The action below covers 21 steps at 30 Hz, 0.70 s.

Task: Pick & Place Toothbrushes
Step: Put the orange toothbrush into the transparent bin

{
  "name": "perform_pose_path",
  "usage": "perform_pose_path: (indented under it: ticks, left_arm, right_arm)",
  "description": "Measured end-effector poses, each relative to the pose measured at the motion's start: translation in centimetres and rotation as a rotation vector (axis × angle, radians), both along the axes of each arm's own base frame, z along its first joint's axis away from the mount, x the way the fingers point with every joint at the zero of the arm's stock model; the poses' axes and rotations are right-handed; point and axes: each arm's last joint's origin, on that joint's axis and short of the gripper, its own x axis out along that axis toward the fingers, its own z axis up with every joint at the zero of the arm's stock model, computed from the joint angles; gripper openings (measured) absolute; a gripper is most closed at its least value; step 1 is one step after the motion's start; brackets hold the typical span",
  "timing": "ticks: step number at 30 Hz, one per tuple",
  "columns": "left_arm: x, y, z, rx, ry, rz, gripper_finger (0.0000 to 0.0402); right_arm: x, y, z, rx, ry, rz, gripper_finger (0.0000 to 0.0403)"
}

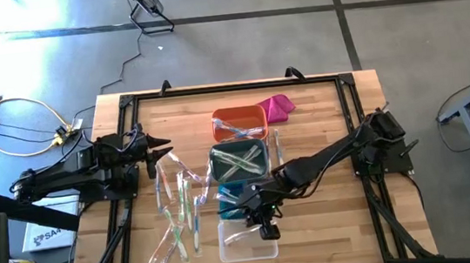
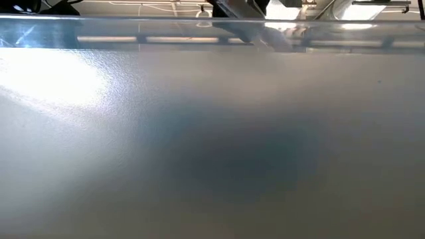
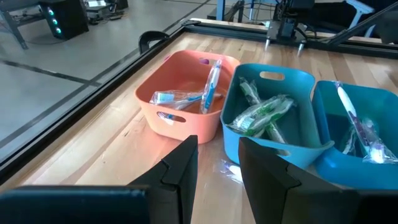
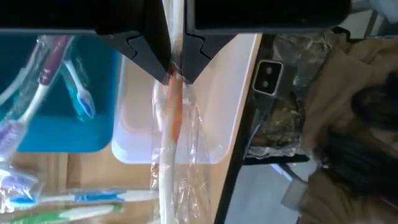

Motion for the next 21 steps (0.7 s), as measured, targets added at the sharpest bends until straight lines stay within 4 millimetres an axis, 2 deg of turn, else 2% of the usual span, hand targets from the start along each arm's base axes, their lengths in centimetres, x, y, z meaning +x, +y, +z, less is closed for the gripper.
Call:
perform_pose_path:
  ticks: [8, 21]
  left_arm:
    - [0.0, 0.0, 0.0, 0.000, 0.003, 0.000, 0.0113]
    - [0.0, 0.0, 0.0, -0.001, 0.005, 0.000, 0.0113]
  right_arm:
    - [0.3, 0.2, 0.1, 0.022, -0.030, 0.004, 0.0012]
    - [2.3, 1.4, -4.7, 0.174, 0.116, -0.006, 0.0012]
